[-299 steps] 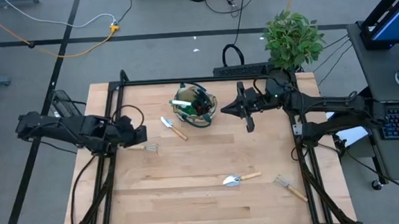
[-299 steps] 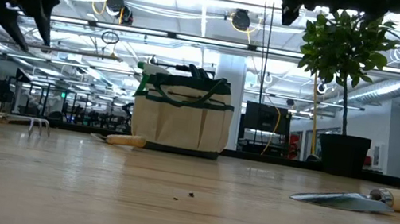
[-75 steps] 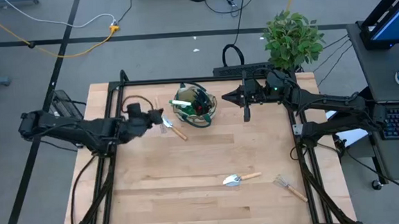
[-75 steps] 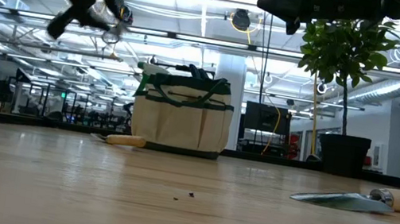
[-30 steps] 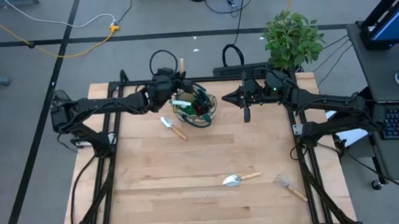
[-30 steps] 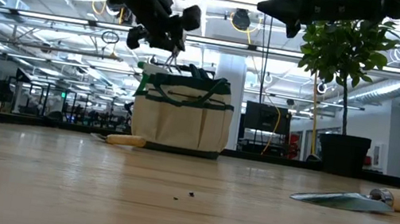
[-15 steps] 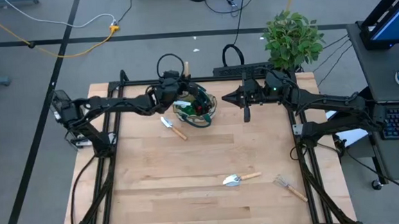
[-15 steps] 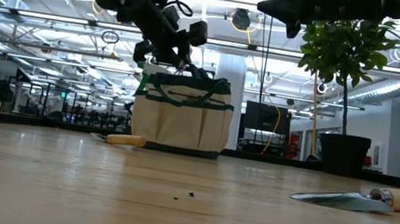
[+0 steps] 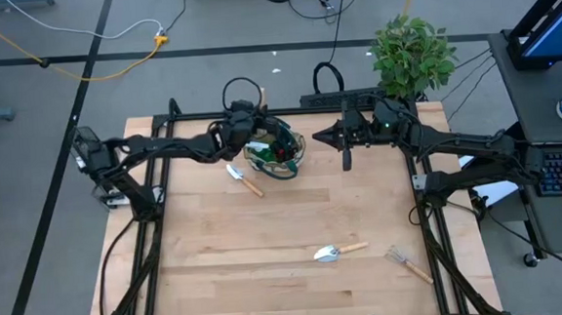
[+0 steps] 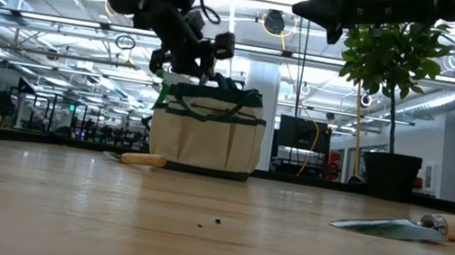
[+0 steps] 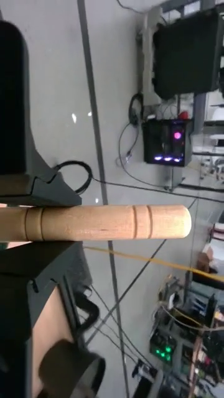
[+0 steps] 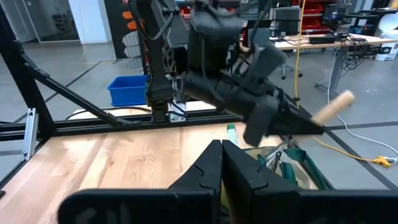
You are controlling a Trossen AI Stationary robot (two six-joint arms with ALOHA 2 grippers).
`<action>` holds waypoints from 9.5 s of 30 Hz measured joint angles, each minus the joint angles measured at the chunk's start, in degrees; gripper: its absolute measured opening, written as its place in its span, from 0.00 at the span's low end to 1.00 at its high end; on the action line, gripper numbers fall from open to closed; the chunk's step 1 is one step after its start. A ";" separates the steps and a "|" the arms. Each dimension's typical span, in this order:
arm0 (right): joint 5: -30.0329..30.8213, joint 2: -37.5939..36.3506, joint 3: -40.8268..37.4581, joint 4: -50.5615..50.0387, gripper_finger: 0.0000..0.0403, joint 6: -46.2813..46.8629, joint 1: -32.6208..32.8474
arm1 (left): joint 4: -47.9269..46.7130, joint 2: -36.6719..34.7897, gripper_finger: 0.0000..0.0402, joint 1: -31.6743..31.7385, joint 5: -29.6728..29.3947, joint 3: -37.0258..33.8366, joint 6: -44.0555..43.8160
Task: Pick & Place Garden tools in Gardening bag
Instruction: Put the brown hand rake into the gardening bag, then put the brown trowel into the gardening bag
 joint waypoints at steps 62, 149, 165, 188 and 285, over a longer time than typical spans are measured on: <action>-0.36 0.00 0.01 -0.92 0.00 -0.24 0.00 | -42.30 -21.30 0.49 -14.22 0.00 -0.02 4.83; -0.26 0.00 0.01 -2.99 0.00 0.20 0.00 | -43.30 8.92 0.43 -14.22 37.84 -0.78 63.76; -0.18 0.00 0.01 -2.97 0.00 0.22 0.00 | -43.56 9.14 0.20 -14.24 38.18 -0.92 60.93; -0.18 0.00 0.01 -2.97 0.00 0.22 0.00 | -45.58 5.75 0.47 -14.05 32.32 -1.20 57.13; -0.40 0.00 0.01 -2.34 0.00 0.65 0.00 | 5.11 -14.07 0.18 12.95 59.50 -1.01 21.75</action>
